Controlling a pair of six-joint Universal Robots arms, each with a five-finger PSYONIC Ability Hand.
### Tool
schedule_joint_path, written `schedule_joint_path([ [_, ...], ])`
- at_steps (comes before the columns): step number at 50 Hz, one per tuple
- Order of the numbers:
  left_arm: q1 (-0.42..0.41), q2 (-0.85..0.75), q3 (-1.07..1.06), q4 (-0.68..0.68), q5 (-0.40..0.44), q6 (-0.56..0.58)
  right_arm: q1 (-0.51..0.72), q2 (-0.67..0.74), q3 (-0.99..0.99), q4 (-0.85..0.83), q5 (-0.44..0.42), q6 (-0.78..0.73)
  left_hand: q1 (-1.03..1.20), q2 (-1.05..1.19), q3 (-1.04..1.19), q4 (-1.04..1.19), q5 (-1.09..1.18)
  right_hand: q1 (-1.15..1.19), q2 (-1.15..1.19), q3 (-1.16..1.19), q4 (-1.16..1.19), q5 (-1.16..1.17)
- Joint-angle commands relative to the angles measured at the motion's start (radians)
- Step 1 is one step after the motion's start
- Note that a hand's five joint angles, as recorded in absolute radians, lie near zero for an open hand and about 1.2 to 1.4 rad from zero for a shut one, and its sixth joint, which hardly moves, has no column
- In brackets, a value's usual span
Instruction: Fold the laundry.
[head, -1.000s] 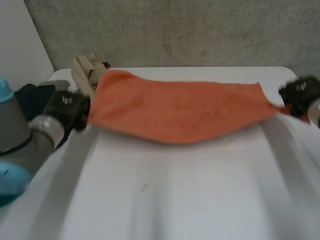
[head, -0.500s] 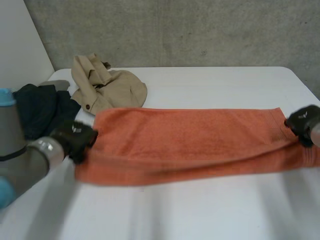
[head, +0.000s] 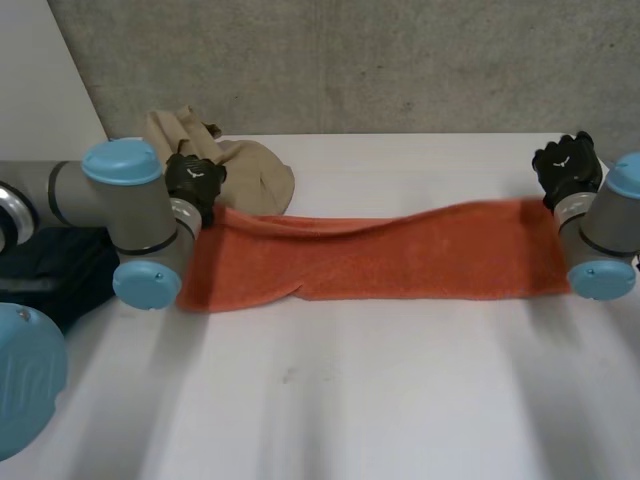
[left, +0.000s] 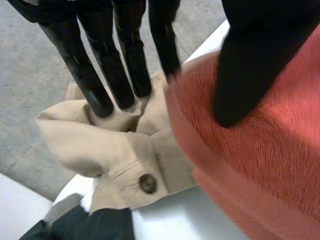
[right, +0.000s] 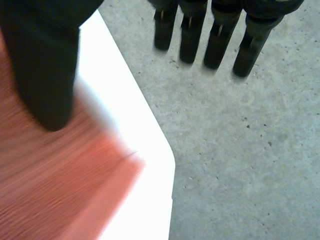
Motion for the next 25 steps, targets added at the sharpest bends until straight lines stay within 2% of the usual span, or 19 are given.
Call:
schedule_joint_path([
  [1,-0.034,0.043,-0.047,0.021,-0.002,-0.003,0.011,-0.005,-0.011,0.036,0.026,0.008,-0.587,-0.637,-0.658,-0.658,-0.637,-0.226,-0.240,-0.267,-0.289,-0.272],
  [5,-0.027,0.123,-0.115,0.049,-0.030,-0.023,-0.015,-0.102,0.052,0.101,0.014,0.086,-0.587,-0.637,-0.658,-0.658,-0.637,-0.226,-0.240,-0.267,-0.289,-0.272],
  [9,-0.021,0.220,-0.219,0.058,-0.033,-0.042,-0.058,-0.230,0.150,0.195,-0.033,0.189,-0.587,-0.637,-0.658,-0.658,-0.637,-0.226,-0.240,-0.267,-0.289,-0.272],
  [14,-0.020,0.347,-0.395,0.081,0.006,-0.064,-0.135,-0.353,0.297,0.360,-0.151,0.236,-0.587,-0.637,-0.658,-0.658,-0.637,-0.127,-0.140,-0.167,-0.190,-0.173],
  [19,-0.011,0.412,-0.518,0.130,0.079,-0.079,-0.190,-0.373,0.389,0.438,-0.219,0.230,-0.587,-0.637,-0.658,-0.658,-0.637,0.026,0.013,-0.014,-0.037,-0.020],
  [25,-0.006,0.430,-0.590,0.179,0.109,-0.092,-0.221,-0.312,0.431,0.338,-0.224,0.219,-0.587,-0.637,-0.658,-0.658,-0.637,0.097,0.083,0.056,0.034,0.051],
])
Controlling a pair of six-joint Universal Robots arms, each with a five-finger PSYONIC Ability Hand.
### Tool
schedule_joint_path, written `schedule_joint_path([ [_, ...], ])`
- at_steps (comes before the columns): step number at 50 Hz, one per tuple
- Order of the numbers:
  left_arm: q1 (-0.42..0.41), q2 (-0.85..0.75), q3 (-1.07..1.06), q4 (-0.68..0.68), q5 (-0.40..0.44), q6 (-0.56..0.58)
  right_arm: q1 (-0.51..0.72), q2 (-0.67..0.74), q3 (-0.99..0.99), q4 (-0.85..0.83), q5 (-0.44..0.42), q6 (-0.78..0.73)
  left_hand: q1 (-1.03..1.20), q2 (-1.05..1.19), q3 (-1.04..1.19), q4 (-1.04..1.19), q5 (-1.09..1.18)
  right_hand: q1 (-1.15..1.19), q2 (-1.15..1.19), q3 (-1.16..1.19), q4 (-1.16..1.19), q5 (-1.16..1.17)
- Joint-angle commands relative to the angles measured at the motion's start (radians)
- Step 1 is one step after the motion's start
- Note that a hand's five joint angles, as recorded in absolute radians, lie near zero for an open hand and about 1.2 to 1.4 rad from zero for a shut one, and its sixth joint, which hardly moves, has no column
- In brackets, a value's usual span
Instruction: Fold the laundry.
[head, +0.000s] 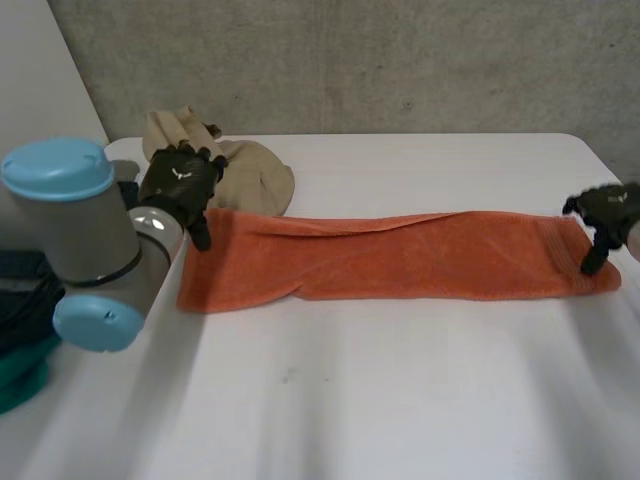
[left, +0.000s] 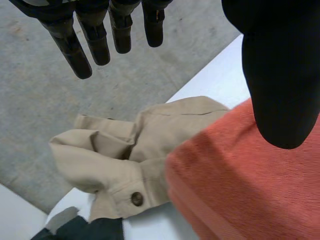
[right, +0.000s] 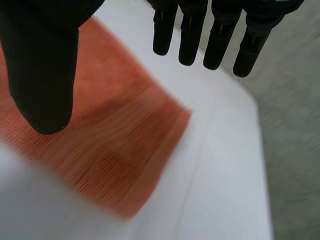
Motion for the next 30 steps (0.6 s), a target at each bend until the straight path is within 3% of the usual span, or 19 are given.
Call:
schedule_joint_path([
  [1,0.006,0.020,-0.084,0.052,0.038,-0.016,-0.034,0.068,0.046,-0.091,-0.008,-0.019,-0.015,-0.030,-0.037,-0.027,-0.048,0.107,0.119,0.108,0.107,0.099],
  [6,0.008,0.016,-0.090,0.054,0.027,-0.029,-0.036,0.120,0.035,-0.171,0.010,-0.031,-0.015,-0.030,-0.037,-0.027,-0.048,0.254,0.265,0.255,0.253,0.245],
  [9,0.011,0.017,-0.090,0.054,0.024,-0.036,-0.036,0.143,0.017,-0.209,0.030,-0.040,-0.015,-0.030,-0.037,-0.027,-0.048,1.004,1.015,1.005,1.003,0.995],
  [12,0.015,0.023,-0.093,0.052,0.021,-0.048,-0.059,0.111,0.044,-0.229,0.070,-0.013,-0.015,-0.030,-0.037,-0.027,-0.048,1.006,1.018,1.007,1.005,0.997],
  [16,0.025,0.048,-0.107,0.052,0.016,-0.064,-0.131,0.002,0.086,-0.286,0.056,0.021,-0.015,-0.030,-0.037,-0.027,-0.048,1.006,1.018,1.007,1.005,0.997],
  [21,0.044,0.083,-0.139,0.056,0.021,-0.076,-0.223,0.014,0.055,-0.277,0.047,-0.028,-0.015,-0.030,-0.037,-0.027,-0.048,1.006,1.018,1.007,1.005,0.997],
  [26,0.070,0.108,-0.174,0.060,0.037,-0.079,-0.284,0.084,-0.066,-0.218,0.145,-0.248,-0.015,-0.030,-0.037,-0.027,-0.048,1.006,1.018,1.007,1.005,0.997],
  [30,0.078,0.118,-0.197,0.060,0.048,-0.079,-0.202,0.091,-0.086,-0.230,0.171,-0.333,-0.015,-0.030,-0.037,-0.027,-0.048,1.006,1.018,1.007,1.005,0.997],
])
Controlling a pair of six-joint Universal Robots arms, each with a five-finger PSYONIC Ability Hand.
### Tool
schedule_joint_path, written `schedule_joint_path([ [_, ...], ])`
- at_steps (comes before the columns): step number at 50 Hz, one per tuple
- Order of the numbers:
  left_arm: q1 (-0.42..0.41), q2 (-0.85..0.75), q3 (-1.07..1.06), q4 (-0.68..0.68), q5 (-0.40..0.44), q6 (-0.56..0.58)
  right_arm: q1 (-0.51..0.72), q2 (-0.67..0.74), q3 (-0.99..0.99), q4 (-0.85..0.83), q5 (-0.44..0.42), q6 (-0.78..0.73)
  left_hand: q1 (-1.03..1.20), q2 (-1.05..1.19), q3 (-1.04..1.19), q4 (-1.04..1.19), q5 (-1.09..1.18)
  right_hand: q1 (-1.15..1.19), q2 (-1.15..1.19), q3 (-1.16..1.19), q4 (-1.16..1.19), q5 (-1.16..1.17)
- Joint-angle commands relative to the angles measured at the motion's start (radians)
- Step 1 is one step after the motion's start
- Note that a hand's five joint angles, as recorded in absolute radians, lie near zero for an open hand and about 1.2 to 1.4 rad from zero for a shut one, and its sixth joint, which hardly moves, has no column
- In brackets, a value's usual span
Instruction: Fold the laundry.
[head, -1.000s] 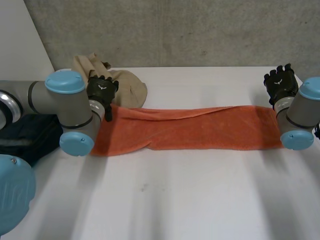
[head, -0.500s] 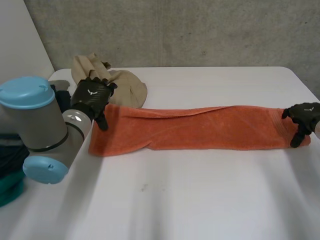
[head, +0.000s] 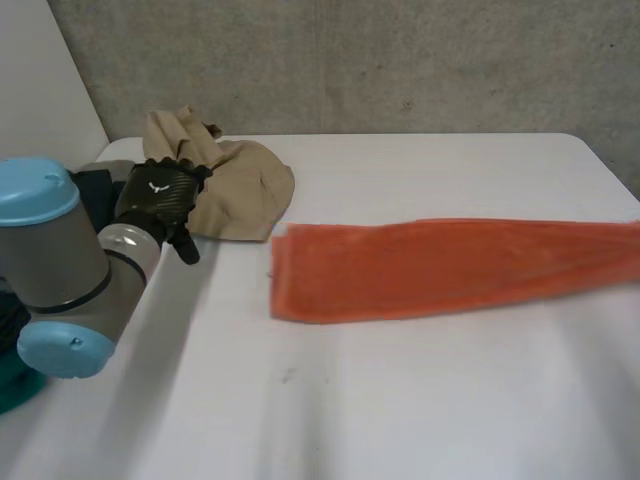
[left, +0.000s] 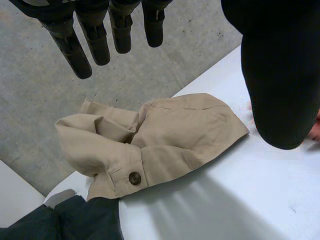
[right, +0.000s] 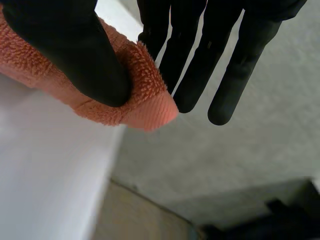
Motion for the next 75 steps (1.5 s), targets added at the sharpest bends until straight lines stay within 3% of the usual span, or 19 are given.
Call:
schedule_joint_path([
  [1,0.019,0.024,-0.043,0.003,0.022,-0.002,0.086,0.033,-0.072,0.001,0.061,-0.184,-0.015,-0.030,-0.037,-0.027,-0.048,0.292,0.224,0.212,0.201,0.255],
  [6,0.016,0.038,-0.060,0.002,0.025,-0.009,0.277,-0.088,0.017,-0.134,-0.026,-0.177,-0.015,-0.030,-0.037,-0.027,-0.048,0.292,0.224,0.212,0.201,0.255],
  [9,0.013,0.054,-0.072,0.002,0.025,-0.017,0.420,-0.151,0.095,-0.255,-0.147,-0.186,-0.015,-0.030,-0.037,-0.027,-0.048,0.292,0.224,0.212,0.201,0.255],
  [12,0.011,0.072,-0.086,0.003,0.026,-0.023,0.571,-0.149,0.152,-0.349,-0.273,-0.187,-0.015,-0.030,-0.037,-0.027,-0.048,0.292,0.224,0.212,0.201,0.255],
  [16,0.011,0.089,-0.101,0.003,0.028,-0.028,0.723,-0.091,0.172,-0.358,-0.357,-0.216,-0.015,-0.030,-0.037,-0.027,-0.048,0.292,0.224,0.212,0.201,0.255],
  [26,0.004,0.093,-0.121,0.003,0.040,-0.028,0.865,0.035,0.117,-0.217,-0.306,-0.318,-0.015,-0.030,-0.037,-0.027,-0.048,0.271,0.203,0.191,0.180,0.235],
  [29,0.001,0.092,-0.121,0.003,0.042,-0.028,0.853,0.019,0.129,-0.219,-0.301,-0.267,-0.015,-0.030,-0.037,-0.027,-0.048,-0.308,-0.376,-0.388,-0.399,-0.345],
  [30,-0.002,0.090,-0.121,0.003,0.042,-0.028,0.836,-0.003,0.150,-0.228,-0.298,-0.200,-0.015,-0.030,-0.037,-0.027,-0.048,-0.697,-0.765,-0.777,-0.788,-0.733],
  [35,-0.015,0.089,-0.118,0.011,0.045,-0.028,0.749,-0.123,0.245,-0.297,-0.270,0.091,-0.015,-0.030,-0.037,-0.027,-0.048,-0.930,-0.998,-1.010,-1.021,-0.966],
  [40,-0.044,0.083,-0.111,0.019,0.042,-0.028,0.620,-0.261,0.316,-0.274,-0.224,0.409,-0.015,-0.030,-0.037,-0.027,-0.048,-0.930,-0.998,-1.010,-1.021,-0.966],
  [43,-0.058,0.078,-0.107,0.022,0.040,-0.026,0.581,-0.264,0.328,-0.214,-0.215,0.471,-0.015,-0.030,-0.037,-0.027,-0.048,-0.930,-0.998,-1.010,-1.021,-0.966],
  [53,-0.102,0.047,-0.097,0.031,0.037,-0.026,0.440,-0.143,0.354,0.047,-0.215,0.204,-0.015,-0.030,-0.037,-0.027,-0.048,-0.860,-0.928,-0.940,-0.951,-0.896],
  [55,-0.105,0.046,-0.097,0.029,0.034,-0.026,0.433,-0.127,0.348,0.045,-0.210,0.179,-0.015,-0.030,-0.037,-0.027,-0.048,-0.667,-0.735,-0.747,-0.758,-0.703],
  [57,-0.107,0.046,-0.100,0.029,0.029,-0.026,0.422,-0.125,0.334,0.029,-0.172,0.181,-0.015,-0.030,-0.037,-0.027,-0.048,0.177,0.109,0.096,0.085,0.140],
  [58,-0.107,0.049,-0.100,0.029,0.029,-0.026,0.419,-0.129,0.331,0.012,-0.151,0.191,-0.015,-0.030,-0.037,-0.027,-0.048,0.291,0.223,0.210,0.200,0.254],
  [63,-0.099,0.069,-0.103,0.029,0.029,-0.026,0.489,-0.235,0.348,-0.200,-0.026,0.207,-0.015,-0.030,-0.037,-0.027,-0.048,0.292,0.224,0.212,0.201,0.255],
  [65,-0.096,0.077,-0.104,0.028,0.029,-0.026,0.532,-0.266,0.344,-0.232,-0.034,0.187,-0.015,-0.030,-0.037,-0.027,-0.048,0.292,0.224,0.212,0.201,0.255],
  [70,-0.095,0.095,-0.107,0.028,0.028,-0.028,0.681,-0.249,0.299,-0.226,-0.124,0.139,-0.015,-0.030,-0.037,-0.027,-0.048,0.292,0.224,0.212,0.201,0.255],
  [75,-0.105,0.100,-0.106,0.026,0.028,-0.038,0.854,-0.144,0.246,-0.242,-0.296,0.122,-0.015,-0.030,-0.037,-0.027,-0.048,0.292,0.224,0.212,0.201,0.255],
])
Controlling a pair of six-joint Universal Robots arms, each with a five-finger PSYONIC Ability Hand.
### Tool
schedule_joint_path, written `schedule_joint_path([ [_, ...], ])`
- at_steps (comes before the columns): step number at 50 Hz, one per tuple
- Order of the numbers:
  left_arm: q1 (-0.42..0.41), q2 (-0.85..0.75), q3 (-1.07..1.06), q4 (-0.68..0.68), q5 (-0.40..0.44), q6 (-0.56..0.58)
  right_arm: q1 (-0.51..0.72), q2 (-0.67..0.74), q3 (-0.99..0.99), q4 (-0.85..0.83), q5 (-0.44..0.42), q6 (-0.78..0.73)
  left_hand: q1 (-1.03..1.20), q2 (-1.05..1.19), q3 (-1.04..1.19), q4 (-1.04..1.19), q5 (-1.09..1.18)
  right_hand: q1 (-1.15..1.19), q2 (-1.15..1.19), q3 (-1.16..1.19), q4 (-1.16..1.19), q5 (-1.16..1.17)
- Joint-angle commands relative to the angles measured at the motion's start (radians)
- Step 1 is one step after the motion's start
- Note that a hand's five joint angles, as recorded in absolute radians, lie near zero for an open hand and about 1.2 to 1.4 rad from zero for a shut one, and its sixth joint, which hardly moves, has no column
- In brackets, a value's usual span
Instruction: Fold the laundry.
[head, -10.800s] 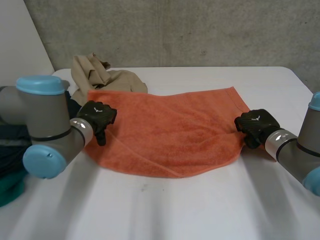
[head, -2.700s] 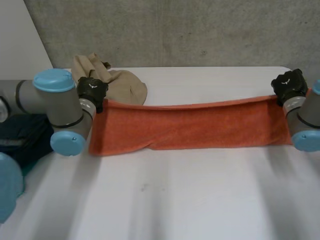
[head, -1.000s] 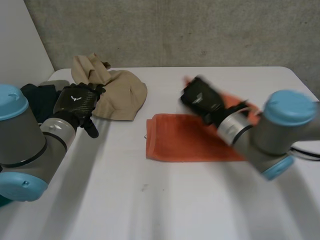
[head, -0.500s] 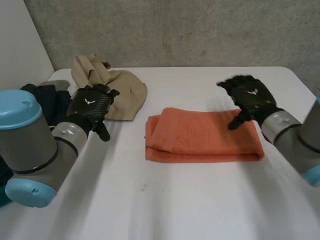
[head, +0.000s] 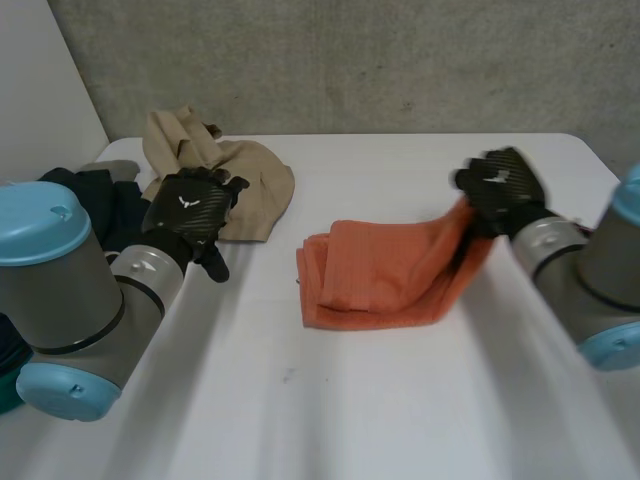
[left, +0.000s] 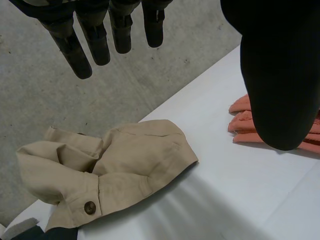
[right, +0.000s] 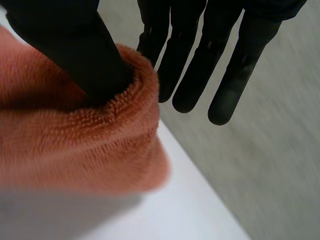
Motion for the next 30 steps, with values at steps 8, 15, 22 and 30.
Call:
schedule_joint_path([
  [8,-0.050,0.004,0.051,-0.002,-0.022,-0.063,0.255,0.234,-0.206,0.136,-0.038,0.077,-0.015,-0.030,-0.036,-0.027,-0.048,-0.685,-0.784,-0.792,-0.802,-0.778],
  [15,-0.118,-0.048,0.165,-0.002,-0.021,-0.120,0.137,0.142,-0.193,0.068,-0.059,0.454,-0.015,-0.030,-0.036,-0.027,-0.048,-0.904,-1.002,-1.011,-1.021,-0.996],
  [22,-0.236,-0.212,0.384,-0.052,0.059,-0.180,0.039,0.107,-0.223,0.164,-0.046,0.671,-0.015,-0.030,-0.036,-0.027,-0.048,-0.904,-1.002,-1.011,-1.021,-0.996],
  [30,-0.304,-0.479,0.669,-0.227,0.073,-0.192,0.017,0.225,-0.351,0.380,-0.040,0.633,-0.015,-0.030,-0.036,-0.027,-0.048,-0.904,-1.002,-1.011,-1.021,-0.996],
])
